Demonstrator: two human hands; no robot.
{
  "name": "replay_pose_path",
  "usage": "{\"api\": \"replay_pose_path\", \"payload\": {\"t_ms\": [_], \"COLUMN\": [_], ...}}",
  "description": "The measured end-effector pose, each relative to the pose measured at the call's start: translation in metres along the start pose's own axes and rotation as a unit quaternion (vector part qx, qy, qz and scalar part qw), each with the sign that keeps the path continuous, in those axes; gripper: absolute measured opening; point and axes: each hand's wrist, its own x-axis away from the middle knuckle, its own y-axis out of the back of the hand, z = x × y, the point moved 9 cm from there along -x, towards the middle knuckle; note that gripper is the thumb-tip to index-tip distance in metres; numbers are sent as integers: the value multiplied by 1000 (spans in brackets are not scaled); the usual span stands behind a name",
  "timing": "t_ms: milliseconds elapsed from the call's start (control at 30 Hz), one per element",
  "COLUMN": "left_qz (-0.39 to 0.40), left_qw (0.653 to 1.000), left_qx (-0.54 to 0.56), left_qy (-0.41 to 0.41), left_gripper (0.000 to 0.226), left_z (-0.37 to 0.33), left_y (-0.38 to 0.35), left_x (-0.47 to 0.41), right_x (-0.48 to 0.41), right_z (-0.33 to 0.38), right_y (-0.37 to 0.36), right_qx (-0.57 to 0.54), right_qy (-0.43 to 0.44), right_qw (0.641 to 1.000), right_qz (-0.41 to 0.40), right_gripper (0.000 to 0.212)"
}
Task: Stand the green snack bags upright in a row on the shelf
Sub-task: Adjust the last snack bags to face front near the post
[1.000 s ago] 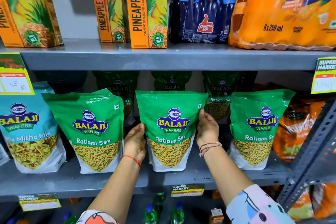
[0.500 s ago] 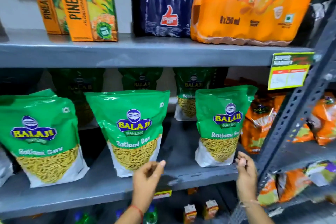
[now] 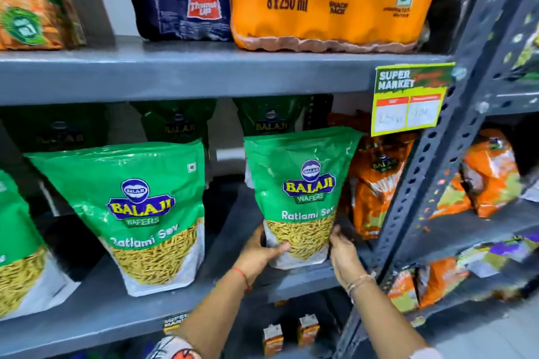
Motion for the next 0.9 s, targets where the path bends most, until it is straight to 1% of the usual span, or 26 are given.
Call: {"api": "replay_pose_path", "payload": {"t_ms": [33,100,133,200,233,267,300,333,367,433,500,533,567,600,633,700,733,833,900], "left_qz": [0,1,1,4,9,9,1,-19,-50,-99,-124,-133,-144,-153,-161,-175,-183,-209,-233], "left_qw": [1000,1000,1000,1000,1000,1000,999,997,991,968,947,938,930,924,919,909,904,897,893], "left_qx": [-2,-5,-6,-1,2,11,31,68,112,203,267,292,311,325,336,360,369,378,377], "left_qy": [-2,1,3,6,5,0,-17,-37,-62,-108,-129,-132,-131,-131,-128,-119,-113,-92,-79], "left_gripper": [61,60,69,97,100,91,74,55,45,36,23,20,21,24,29,41,41,28,27], "left_z": [0,2,2,3,0,-4,-13,-22,-33,-60,-81,-89,-94,-99,-102,-103,-103,-102,-101], "left_y": [5,14,17,21,21,21,23,27,34,47,56,59,61,63,64,65,66,66,68], "left_x": [2,3,6,8,10,12,15,15,15,17,15,14,12,11,11,10,10,12,12], "right_x": [-2,1,4,8,9,11,11,13,14,17,8,1,-4,-8,-9,-9,-6,-1,-1], "right_z": [-6,-11,-12,-11,-10,-5,3,16,35,81,115,125,133,139,144,145,145,149,155], "right_y": [-1,-8,-11,-17,-18,-18,-16,-13,-12,-13,-15,-19,-23,-26,-29,-34,-36,-36,-34], "right_qx": [6,-3,-11,-9,-7,-8,-17,-30,-51,-98,-140,-152,-160,-170,-187,-222,-234,-249,-248], "right_qy": [1,-7,-10,-12,-10,-8,5,21,52,124,153,151,153,161,165,159,160,161,151], "right_qw": [1000,1000,1000,1000,1000,1000,1000,999,997,987,978,976,975,972,968,962,959,954,955], "right_qz": [1,2,3,13,15,14,5,-11,-23,-30,-38,-34,-32,-26,-23,-21,-25,-50,-66], "right_gripper": [40,38,38,38,38,39,40,41,41,43,44,40,30,17,13,17,17,15,23]}}
